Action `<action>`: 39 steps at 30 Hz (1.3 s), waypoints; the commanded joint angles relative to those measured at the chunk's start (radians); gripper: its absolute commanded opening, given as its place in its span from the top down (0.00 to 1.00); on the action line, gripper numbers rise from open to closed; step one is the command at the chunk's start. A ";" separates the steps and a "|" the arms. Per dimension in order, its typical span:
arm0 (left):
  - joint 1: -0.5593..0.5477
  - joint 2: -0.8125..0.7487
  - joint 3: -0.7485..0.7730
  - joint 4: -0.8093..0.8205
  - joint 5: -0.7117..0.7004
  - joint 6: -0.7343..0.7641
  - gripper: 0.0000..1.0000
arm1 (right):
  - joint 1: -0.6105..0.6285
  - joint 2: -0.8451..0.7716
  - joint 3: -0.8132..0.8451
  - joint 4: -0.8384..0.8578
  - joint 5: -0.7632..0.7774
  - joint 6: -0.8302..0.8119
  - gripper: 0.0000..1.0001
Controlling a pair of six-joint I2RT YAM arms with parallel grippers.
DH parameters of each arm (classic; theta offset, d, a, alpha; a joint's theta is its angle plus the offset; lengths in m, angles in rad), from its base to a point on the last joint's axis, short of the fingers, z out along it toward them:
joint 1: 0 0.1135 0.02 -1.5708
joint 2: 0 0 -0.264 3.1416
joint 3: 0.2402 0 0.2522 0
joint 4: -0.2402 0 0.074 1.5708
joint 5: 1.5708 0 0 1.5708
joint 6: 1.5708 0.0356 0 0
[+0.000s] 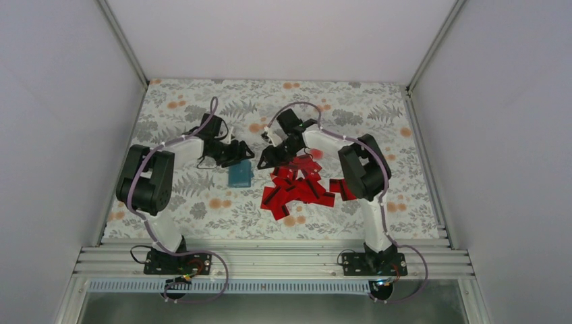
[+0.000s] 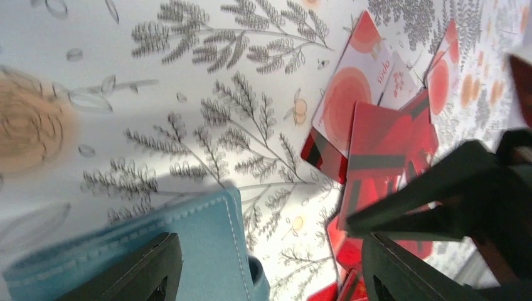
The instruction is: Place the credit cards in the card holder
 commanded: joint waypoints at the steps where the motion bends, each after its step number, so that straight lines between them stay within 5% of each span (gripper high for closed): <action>1: -0.010 0.056 0.078 -0.148 -0.123 0.134 0.29 | 0.010 -0.099 -0.061 0.051 0.132 -0.146 0.53; 8: -0.011 -0.005 0.094 -0.235 -0.169 0.161 0.37 | 0.046 -0.064 -0.004 0.173 0.122 -0.061 0.57; 19: -0.012 -0.080 -0.003 -0.199 -0.157 0.105 0.71 | 0.050 0.099 0.080 0.166 -0.095 0.156 0.75; 28: -0.017 -0.125 -0.012 -0.287 -0.180 0.130 0.73 | 0.051 0.140 0.101 0.141 -0.120 0.156 0.78; 39: -0.031 -0.082 -0.104 -0.197 -0.129 0.105 0.74 | 0.053 0.160 0.094 0.153 -0.115 0.159 0.80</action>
